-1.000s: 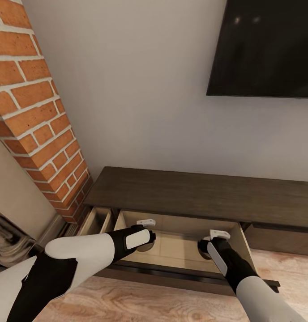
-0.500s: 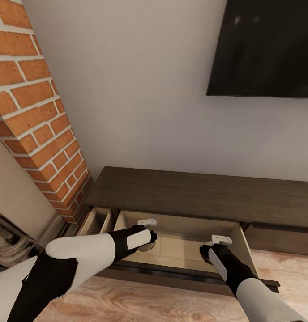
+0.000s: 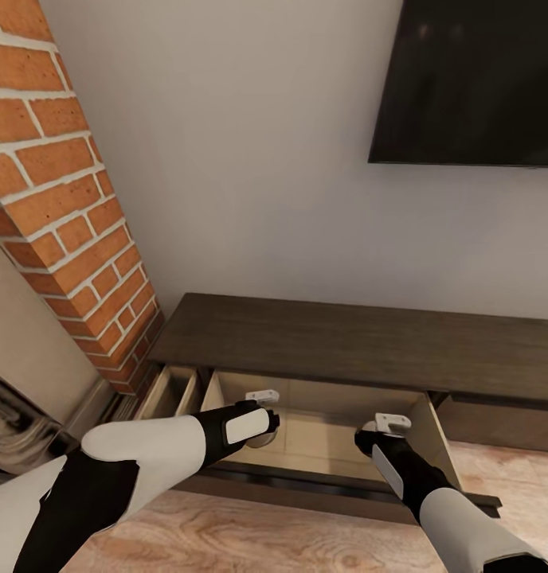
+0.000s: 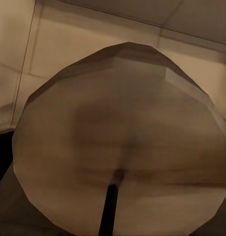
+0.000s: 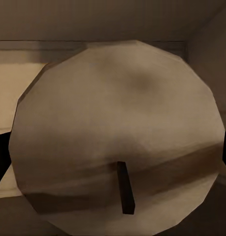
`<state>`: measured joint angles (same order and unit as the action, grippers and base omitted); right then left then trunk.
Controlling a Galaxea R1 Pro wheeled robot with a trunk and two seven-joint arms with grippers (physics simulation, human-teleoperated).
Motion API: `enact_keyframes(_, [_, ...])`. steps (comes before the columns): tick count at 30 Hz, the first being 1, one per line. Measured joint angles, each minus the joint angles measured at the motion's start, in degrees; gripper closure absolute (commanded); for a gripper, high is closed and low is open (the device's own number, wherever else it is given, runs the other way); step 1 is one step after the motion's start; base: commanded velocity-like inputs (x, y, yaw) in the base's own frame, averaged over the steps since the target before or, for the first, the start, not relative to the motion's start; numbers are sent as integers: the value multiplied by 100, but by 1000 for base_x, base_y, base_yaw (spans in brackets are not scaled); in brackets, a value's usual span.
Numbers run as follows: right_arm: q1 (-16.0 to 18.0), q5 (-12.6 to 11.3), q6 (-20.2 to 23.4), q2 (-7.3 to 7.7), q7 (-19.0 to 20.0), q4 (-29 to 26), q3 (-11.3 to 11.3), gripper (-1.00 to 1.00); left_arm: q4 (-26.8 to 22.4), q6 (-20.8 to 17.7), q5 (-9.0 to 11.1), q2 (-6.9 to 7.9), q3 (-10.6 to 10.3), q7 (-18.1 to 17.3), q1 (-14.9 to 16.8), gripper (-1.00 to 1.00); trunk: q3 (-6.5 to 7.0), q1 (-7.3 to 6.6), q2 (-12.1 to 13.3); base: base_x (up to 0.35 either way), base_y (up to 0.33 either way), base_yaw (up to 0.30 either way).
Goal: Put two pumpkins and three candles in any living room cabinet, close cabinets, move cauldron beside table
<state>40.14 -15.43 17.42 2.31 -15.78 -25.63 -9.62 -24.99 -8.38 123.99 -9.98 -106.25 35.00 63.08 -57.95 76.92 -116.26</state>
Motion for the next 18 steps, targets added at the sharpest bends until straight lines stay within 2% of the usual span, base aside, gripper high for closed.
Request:
enact_keyframes(9, [0,-7,-5,-1,2,1,1,100,0,0,-4,0,0,11,0,100,-162,198,-361,0,0,0])
enact_keyframes(15, [1,-2,-6,-1,9,-7,0,100,3,0,-25,0,-10,-24,1,100,-162,198,-363,4,0,0])
enact_keyframes(18, [1,-3,-5,-1,9,-8,0,100,7,1,-23,0,-25,-26,-1,100,-162,196,-363,159,0,0])
